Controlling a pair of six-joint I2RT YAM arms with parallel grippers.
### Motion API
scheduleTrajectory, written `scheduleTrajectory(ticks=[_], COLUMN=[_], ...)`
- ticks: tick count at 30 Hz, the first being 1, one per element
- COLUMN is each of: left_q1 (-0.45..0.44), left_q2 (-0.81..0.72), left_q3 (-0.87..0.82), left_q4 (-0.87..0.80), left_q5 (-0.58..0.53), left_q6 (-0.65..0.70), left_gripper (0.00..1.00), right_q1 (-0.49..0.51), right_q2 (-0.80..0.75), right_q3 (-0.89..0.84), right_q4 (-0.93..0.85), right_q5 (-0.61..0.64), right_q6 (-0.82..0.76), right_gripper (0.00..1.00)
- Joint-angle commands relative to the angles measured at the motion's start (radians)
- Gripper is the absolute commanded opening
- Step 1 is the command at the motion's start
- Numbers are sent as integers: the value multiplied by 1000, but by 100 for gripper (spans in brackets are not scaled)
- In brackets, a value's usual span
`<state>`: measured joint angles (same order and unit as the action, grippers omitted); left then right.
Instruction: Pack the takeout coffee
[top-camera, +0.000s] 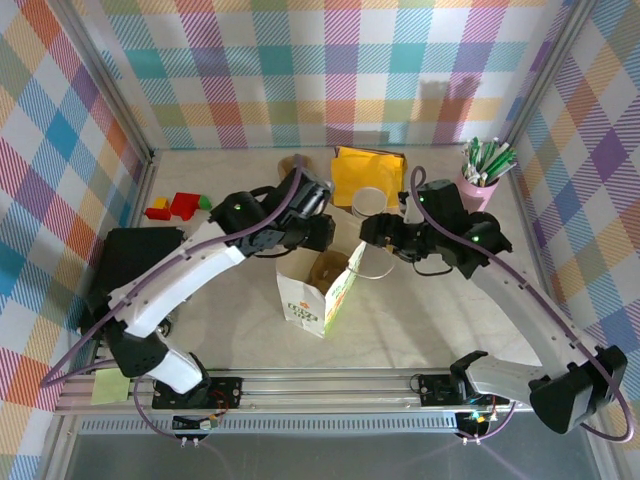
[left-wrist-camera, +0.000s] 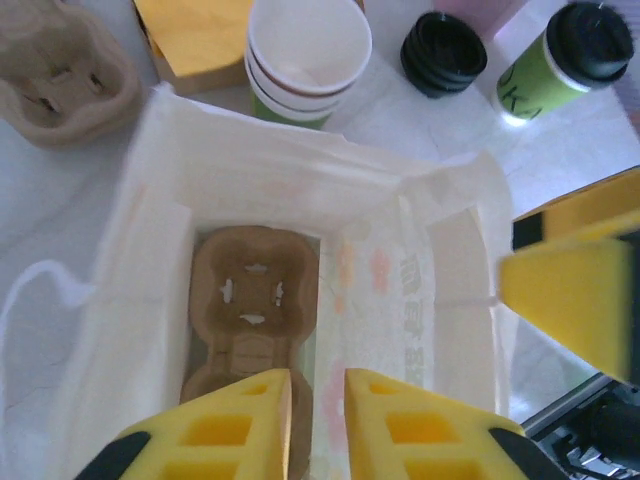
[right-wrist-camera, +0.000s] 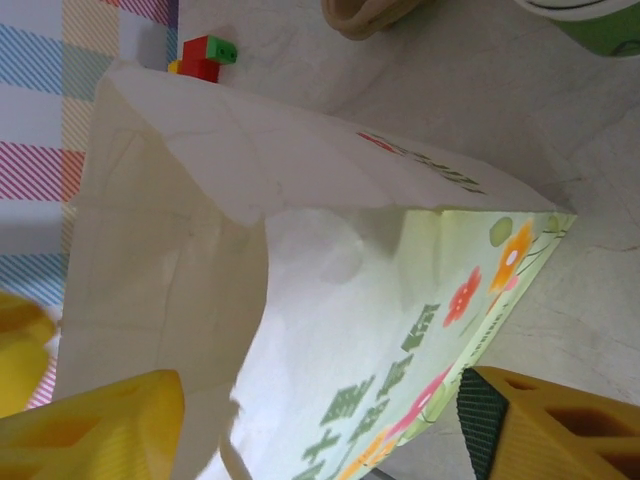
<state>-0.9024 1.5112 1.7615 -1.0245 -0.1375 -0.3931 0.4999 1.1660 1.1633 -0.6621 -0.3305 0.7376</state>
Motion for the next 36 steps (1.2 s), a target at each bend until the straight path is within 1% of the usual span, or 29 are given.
scheduleTrajectory(ticks=[1, 3, 6, 11, 14, 16, 21, 23, 25, 30, 36], left_q1=[-9, -9, -8, 4, 12, 13, 13, 13, 13, 13, 12], left_q2=[-71, -96, -145, -198, -229, -258, -371, -406, -429, -447, -426], left_q3=[77, 111, 125, 118, 101, 86, 16, -11, -32, -72, -72], left_q4=[-77, -106, -124, -146, -137, -112, 19, 62, 86, 101, 83], left_q5=[-61, -82, -119, -178, -199, -209, -187, -193, -206, -240, -259], left_q6=[13, 22, 48, 84, 110, 118, 141, 161, 180, 220, 234], left_gripper=[23, 23, 25, 27, 27, 26, 26, 26, 27, 28, 28], right_q1=[36, 61, 79, 106, 125, 135, 149, 152, 157, 164, 164], right_q2=[41, 70, 108, 117, 108, 99, 46, 13, -20, -100, -144], right_q3=[49, 68, 83, 116, 139, 148, 124, 103, 83, 20, -19], right_q4=[38, 22, 10, -2, -2, 8, 77, 111, 139, 206, 234], right_q5=[-7, 19, 28, 57, 70, 60, -1, -29, -51, -110, -135], right_q6=[33, 32, 28, -10, -66, -118, -222, -262, -299, -386, -411], right_gripper=[73, 71, 64, 40, 27, 23, 15, 8, 6, 5, 4])
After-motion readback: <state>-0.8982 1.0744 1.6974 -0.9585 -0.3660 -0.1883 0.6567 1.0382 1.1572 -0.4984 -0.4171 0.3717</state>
